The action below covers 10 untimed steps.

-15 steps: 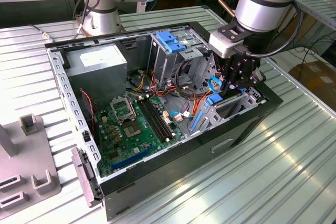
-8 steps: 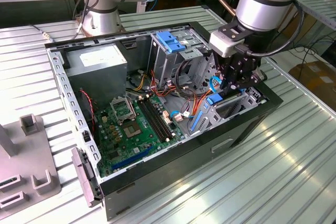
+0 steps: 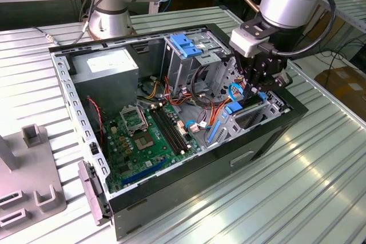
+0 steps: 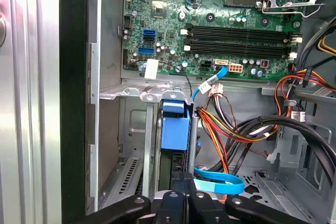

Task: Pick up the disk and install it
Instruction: 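Insert the second disk wire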

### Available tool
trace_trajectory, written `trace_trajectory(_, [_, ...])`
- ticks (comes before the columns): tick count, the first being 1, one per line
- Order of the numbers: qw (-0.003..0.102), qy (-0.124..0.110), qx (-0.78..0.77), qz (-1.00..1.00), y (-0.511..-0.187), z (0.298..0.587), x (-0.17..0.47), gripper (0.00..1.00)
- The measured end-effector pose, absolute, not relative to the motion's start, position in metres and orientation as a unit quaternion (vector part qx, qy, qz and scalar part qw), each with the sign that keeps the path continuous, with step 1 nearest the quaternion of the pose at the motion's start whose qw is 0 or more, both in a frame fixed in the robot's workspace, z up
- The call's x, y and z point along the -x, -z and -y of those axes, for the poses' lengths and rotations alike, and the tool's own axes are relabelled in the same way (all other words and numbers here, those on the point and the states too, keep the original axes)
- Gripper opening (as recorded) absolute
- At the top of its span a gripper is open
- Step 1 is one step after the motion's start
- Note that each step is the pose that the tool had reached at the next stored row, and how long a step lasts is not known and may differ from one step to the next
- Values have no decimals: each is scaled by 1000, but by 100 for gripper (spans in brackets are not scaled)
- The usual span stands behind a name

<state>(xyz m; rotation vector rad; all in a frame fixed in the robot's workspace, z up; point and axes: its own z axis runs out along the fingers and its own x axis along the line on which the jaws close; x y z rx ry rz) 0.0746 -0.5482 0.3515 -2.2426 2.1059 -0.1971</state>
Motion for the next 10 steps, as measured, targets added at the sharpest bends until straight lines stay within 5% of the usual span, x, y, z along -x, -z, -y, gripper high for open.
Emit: trace_trajectory(10, [29,64,727,-683,-352,548,-75,11])
